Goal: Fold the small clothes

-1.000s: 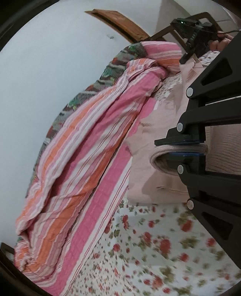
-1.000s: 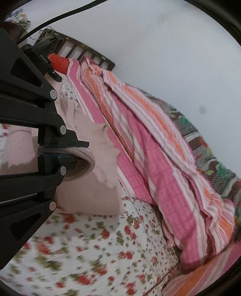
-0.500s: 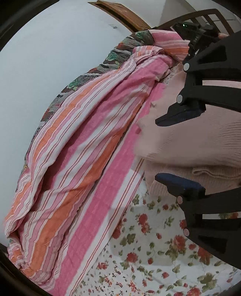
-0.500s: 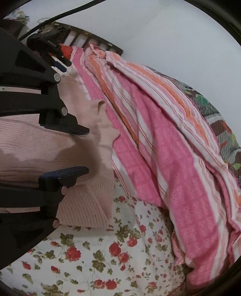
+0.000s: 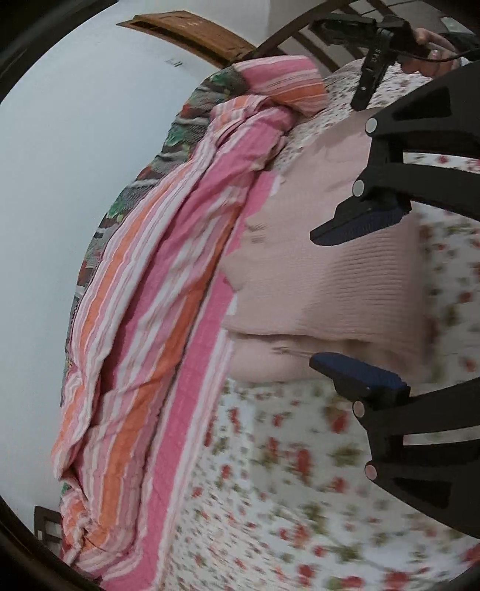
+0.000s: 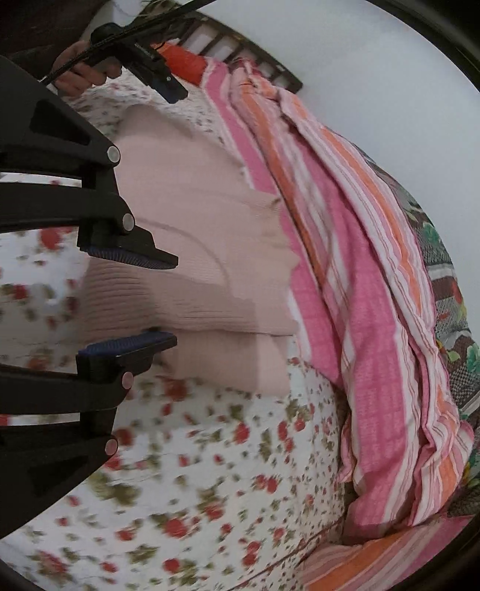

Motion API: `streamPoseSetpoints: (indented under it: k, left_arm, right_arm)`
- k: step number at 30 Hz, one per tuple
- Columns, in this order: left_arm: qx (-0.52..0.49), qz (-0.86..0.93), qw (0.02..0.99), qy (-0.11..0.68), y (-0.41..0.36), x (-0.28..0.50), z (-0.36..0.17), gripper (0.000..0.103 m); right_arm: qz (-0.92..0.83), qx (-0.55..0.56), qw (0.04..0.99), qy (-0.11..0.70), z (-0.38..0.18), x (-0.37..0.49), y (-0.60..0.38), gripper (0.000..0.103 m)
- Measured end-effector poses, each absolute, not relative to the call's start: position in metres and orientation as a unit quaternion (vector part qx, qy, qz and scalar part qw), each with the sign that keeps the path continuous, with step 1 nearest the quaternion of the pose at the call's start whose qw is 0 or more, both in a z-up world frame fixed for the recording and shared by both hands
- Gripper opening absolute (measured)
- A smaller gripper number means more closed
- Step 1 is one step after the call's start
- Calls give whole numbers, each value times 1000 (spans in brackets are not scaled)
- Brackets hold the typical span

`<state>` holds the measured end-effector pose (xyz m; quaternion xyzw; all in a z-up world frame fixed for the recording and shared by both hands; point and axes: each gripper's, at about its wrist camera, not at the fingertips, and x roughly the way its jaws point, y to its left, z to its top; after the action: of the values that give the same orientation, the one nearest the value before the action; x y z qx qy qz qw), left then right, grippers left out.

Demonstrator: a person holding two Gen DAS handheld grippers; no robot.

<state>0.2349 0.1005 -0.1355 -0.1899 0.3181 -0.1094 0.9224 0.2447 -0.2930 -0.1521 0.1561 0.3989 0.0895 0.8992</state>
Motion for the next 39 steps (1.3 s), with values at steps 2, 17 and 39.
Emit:
streamPoseSetpoints:
  k: [2,17,39]
  left_arm:
    - [-190,-104,921,322,103,217,-143,60]
    - [-264,-149,873,382,106,232,-189,60]
    - [-282,-111,890,339,101,241,-183,10]
  right_arm:
    - [95,153,898,401,-154,231,-290,43]
    - [133,203,869,430,-197,224,-276,53]
    - [105,289,858,411,-203,258,-298,9]
